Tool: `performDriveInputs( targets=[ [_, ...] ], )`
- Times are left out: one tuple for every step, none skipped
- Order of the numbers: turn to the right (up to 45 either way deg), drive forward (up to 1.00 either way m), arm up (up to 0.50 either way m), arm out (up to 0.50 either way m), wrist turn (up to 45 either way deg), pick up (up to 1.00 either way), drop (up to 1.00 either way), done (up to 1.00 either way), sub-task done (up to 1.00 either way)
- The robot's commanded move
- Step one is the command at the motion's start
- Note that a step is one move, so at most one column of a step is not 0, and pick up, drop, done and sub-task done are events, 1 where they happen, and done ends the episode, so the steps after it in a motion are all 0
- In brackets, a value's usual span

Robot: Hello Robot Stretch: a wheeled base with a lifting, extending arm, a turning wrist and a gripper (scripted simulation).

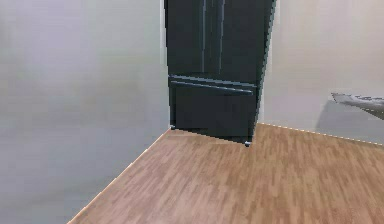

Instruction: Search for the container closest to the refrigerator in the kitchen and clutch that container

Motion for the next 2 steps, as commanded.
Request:
performDriveInputs(
  targets=[
    [0.0,0.00,0.50,0.00,0.0,0.00,0.00,0.00,0.00],
    [0.0,0.00,0.38,0.00,0.0,0.00,0.00,0.00,0.00]
  ],
)
